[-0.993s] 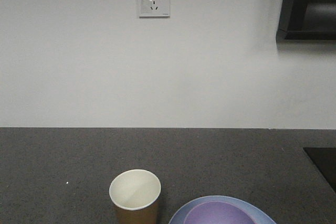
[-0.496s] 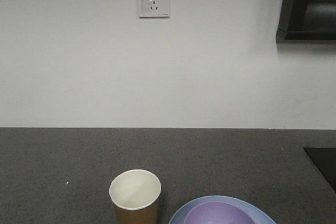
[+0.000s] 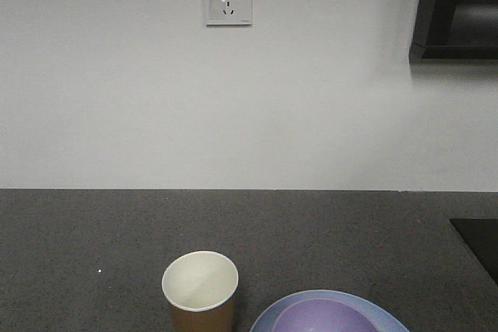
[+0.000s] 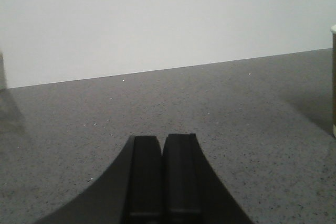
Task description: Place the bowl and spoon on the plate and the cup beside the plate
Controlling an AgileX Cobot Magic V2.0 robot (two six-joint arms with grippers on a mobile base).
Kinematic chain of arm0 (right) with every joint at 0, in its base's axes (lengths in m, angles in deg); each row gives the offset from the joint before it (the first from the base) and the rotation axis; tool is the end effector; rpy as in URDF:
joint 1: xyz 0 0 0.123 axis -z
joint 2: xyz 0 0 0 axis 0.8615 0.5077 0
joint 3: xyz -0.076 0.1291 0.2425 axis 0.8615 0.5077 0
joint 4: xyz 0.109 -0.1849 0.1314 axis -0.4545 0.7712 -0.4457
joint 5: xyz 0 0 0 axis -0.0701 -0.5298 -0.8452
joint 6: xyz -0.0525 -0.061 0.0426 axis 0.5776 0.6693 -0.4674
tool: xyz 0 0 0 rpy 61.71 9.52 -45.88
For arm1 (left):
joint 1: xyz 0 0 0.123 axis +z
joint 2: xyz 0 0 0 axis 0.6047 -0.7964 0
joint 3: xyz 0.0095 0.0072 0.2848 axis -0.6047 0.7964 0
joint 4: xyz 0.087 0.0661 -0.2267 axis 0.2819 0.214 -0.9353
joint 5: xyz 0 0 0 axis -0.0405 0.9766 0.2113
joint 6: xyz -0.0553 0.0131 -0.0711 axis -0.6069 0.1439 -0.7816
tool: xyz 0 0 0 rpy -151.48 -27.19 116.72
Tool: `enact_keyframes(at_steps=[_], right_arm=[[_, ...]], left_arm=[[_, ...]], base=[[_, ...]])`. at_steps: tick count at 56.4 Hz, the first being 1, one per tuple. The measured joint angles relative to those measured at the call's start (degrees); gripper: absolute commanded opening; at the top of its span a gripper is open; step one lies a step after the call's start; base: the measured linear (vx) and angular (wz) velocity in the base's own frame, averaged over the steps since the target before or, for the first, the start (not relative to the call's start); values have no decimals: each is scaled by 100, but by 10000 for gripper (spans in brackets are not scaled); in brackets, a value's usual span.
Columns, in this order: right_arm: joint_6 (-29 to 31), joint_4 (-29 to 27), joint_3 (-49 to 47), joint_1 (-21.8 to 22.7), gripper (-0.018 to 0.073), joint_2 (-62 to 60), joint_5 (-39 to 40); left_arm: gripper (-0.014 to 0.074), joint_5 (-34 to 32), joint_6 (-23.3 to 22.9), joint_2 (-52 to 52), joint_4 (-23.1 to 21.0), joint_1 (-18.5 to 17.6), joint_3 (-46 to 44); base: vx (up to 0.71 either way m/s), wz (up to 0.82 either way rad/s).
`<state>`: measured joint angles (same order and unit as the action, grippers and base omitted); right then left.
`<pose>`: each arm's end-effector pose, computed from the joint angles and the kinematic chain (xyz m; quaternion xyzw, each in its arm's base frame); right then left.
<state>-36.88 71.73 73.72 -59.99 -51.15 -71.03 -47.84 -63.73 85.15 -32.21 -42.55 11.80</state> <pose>0.0566 0.0004 0.1899 0.0496 0.7335 0.0500 0.6760 0.0565 -0.0045 0.1957 0.0520 0.7166 -0.0090 0.6955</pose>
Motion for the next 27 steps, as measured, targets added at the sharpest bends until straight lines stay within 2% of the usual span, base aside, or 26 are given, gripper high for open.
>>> enact_keyframes(at_steps=[27], right_arm=[[-6, 12, 0, 0, -8, 0, -5]], left_arm=[[-6, 0, 0, 0, 0, 0, 0]], base=[[0, 0]])
